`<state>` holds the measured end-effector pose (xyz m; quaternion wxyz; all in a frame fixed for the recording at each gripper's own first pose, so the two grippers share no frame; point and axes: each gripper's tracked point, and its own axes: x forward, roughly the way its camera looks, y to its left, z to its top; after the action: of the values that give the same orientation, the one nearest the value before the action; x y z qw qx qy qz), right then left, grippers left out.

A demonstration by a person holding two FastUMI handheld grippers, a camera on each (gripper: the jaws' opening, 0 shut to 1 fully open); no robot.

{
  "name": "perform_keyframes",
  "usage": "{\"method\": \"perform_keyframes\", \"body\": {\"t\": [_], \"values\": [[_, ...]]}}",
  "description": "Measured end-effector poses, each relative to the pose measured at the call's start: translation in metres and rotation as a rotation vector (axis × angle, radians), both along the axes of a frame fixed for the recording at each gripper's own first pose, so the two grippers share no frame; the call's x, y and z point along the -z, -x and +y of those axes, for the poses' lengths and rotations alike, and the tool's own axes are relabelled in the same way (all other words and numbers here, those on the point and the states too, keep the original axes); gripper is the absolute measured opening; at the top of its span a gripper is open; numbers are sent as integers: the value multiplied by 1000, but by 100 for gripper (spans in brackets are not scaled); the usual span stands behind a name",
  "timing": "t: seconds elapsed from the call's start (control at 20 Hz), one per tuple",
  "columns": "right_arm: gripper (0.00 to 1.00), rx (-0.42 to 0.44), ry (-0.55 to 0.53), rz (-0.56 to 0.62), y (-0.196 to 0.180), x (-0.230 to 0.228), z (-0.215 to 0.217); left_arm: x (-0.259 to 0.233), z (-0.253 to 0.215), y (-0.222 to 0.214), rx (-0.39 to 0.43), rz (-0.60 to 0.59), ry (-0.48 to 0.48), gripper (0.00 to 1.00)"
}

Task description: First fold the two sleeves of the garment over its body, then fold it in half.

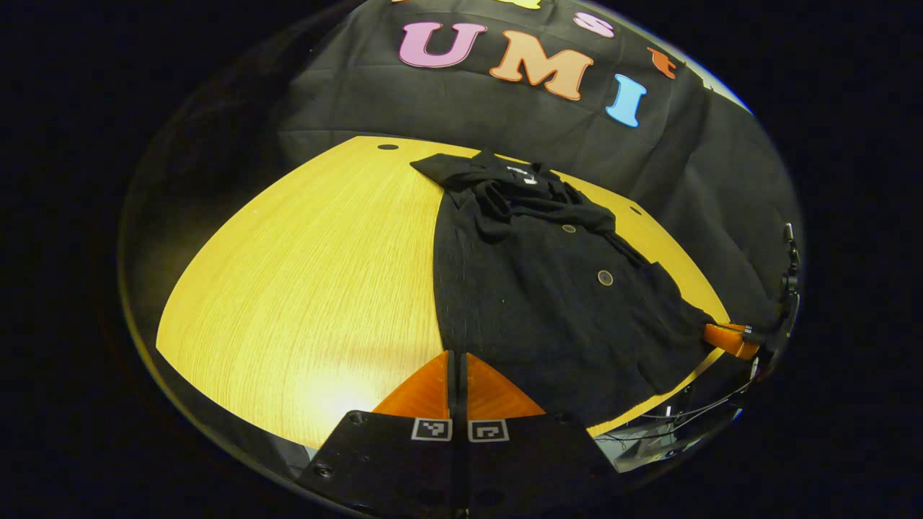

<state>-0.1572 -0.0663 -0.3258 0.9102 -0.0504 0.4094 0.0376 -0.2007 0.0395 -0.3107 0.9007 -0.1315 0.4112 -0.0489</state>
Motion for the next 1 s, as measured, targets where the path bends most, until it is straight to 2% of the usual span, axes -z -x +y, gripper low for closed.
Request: {"method": "perform_keyframes", "body": {"t": [0.3,0.5,0.7,1.0], "values": [[3,-57,-107,-108,-38,-48,5,-71,-1,-46,-25,-122,-28,0],[3,-100,-153,-211,-76,-91,13,-106,-2,-86,-66,-182,-5,0],[2,-142,-134,-294,-118,-126,18,-131,8,-123,-89,-245,-2,0],[2,-117,-179,-359,-166,-159,32,-150,20,-169,-66,-289,-23,0]]}}
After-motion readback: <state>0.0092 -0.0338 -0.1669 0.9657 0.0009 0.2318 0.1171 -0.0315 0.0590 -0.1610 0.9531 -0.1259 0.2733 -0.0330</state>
